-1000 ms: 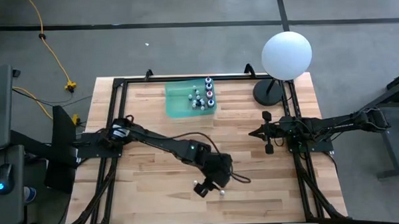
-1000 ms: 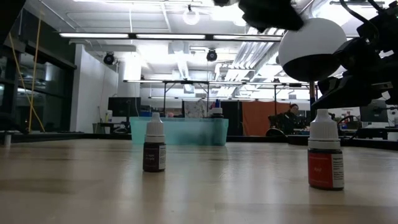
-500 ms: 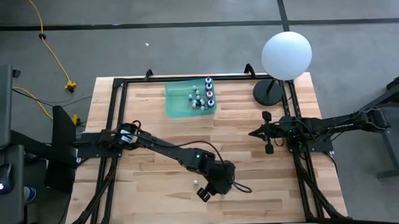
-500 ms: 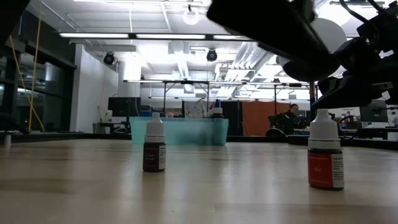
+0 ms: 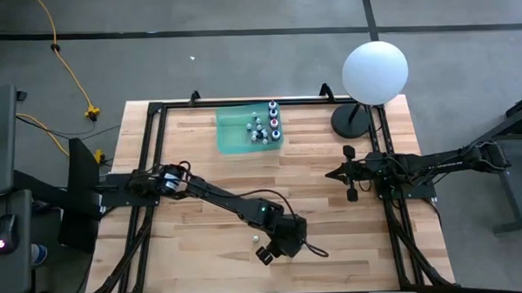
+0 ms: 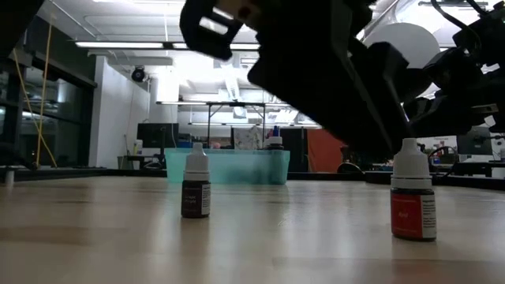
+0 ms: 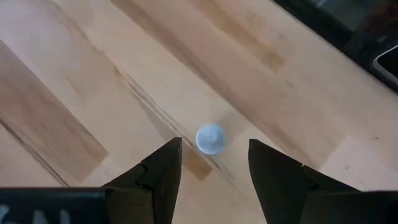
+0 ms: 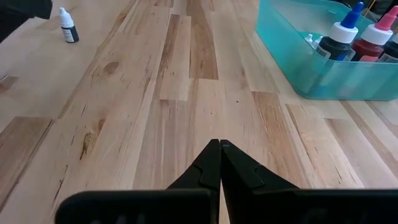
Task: Pick & Place food coloring
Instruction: Put the small red food coloring bottle into the blue transparent bin
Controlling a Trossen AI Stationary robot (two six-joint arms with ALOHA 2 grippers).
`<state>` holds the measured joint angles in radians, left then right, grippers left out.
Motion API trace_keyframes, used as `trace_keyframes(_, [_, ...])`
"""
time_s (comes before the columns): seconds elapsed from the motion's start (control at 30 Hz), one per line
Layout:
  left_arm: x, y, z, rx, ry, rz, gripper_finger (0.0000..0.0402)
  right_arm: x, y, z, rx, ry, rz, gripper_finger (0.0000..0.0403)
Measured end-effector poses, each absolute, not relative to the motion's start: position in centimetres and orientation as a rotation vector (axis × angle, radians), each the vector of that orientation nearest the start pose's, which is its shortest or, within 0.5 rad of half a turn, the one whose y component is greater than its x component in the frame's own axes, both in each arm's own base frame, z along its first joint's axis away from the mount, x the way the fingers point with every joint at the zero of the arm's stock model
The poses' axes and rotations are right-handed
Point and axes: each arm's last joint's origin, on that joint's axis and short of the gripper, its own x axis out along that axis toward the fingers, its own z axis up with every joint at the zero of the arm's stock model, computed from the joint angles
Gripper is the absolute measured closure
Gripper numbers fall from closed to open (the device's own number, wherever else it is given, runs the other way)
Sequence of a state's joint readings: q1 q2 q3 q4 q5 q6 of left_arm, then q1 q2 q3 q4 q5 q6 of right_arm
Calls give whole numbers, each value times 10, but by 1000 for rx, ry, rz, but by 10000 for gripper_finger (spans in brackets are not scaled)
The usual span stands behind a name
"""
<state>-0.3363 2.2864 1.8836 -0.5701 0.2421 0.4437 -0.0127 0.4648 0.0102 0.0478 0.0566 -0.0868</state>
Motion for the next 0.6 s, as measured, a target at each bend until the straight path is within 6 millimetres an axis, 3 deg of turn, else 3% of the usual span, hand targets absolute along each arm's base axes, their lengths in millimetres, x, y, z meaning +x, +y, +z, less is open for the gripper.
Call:
trace_keyframes(0.37, [471, -173, 168, 407, 841, -769, 224, 119, -3, 130, -94, 409, -51, 402])
trace_keyframes(0.6, [473, -173, 169, 393, 836, -756, 225, 119, -3, 130, -94, 409, -51, 402])
